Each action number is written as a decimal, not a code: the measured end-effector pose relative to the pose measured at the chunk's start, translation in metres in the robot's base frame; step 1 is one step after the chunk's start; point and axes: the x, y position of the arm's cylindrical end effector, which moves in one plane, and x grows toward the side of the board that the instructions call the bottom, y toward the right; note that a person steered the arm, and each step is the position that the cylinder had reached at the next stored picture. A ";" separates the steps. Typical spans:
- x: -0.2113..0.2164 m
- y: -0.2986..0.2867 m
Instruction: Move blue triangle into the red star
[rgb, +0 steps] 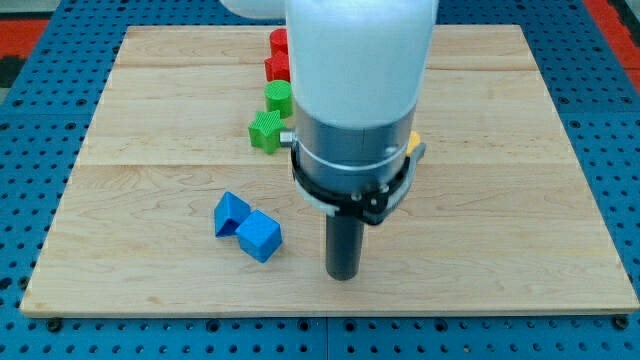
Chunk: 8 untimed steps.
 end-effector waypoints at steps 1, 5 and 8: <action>0.027 -0.038; 0.012 -0.043; -0.074 -0.176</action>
